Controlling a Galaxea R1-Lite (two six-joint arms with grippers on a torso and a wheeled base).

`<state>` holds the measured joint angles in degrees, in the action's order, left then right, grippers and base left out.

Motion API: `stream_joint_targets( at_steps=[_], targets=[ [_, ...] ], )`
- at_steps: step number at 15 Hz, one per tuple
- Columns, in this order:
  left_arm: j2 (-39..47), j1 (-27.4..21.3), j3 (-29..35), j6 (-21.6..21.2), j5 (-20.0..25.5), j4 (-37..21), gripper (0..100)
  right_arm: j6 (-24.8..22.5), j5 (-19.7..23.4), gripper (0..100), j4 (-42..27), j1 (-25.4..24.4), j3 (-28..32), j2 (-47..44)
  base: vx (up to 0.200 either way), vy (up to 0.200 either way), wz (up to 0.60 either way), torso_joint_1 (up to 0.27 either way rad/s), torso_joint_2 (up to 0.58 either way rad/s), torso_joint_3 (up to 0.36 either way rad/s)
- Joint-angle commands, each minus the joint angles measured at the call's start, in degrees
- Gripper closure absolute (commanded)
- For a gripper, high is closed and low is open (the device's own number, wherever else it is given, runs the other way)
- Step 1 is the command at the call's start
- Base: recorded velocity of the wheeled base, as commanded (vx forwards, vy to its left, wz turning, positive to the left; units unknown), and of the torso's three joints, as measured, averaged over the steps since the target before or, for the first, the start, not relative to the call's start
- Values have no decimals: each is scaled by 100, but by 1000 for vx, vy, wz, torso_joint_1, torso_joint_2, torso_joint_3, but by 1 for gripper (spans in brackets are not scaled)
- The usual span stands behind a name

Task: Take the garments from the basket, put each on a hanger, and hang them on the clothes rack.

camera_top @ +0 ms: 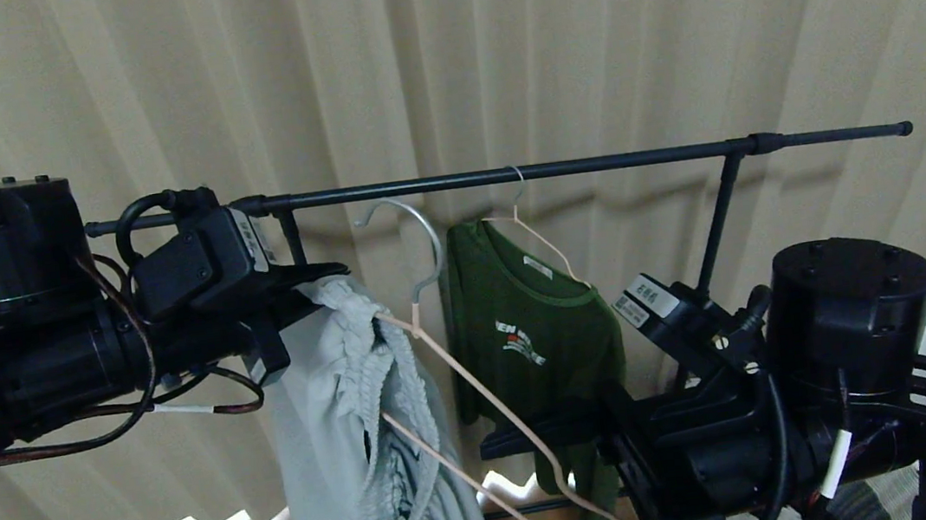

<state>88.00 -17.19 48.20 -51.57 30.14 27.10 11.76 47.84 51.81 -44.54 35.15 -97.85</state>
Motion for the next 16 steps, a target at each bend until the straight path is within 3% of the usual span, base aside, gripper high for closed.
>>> stream_joint_targets(
  at_steps=[1, 8, 10, 12, 13, 14, 16],
  targets=[
    [-143, 40, -92, 6, -8, 6, 100, 1, -11, 0, 5, 95, -96, 117, 0, 0, 0, 0, 0, 0],
    [-627, 673, -364, 50, 28, -12, 100, 19, -152, 0, -13, 948, -904, 1084, 0, 0, 0, 0, 0, 0],
    [-714, 743, -355, 498, -25, -3, 100, 28, -811, 0, -136, 1202, -1221, 1198, 0, 0, 0, 0, 0, 0],
    [-741, 849, -355, 797, -192, -12, 100, 19, -1830, 0, -417, 1211, -1247, 1172, 0, 0, 0, 0, 0, 0],
    [-741, 901, -355, 955, -403, -21, 100, 10, -2551, 0, -461, 1194, -1256, 1181, 0, 0, 0, 0, 0, 0],
    [-714, 945, -347, 1096, -605, -29, 100, 1, -2938, 0, -461, 1185, -1265, 1198, 0, 0, 0, 0, 0, 0],
    [-662, 972, -355, 1281, -1229, -29, 100, 1, -3193, 0, -461, 1167, -1335, 1304, 0, 0, 0, 0, 0, 0]
  ],
)
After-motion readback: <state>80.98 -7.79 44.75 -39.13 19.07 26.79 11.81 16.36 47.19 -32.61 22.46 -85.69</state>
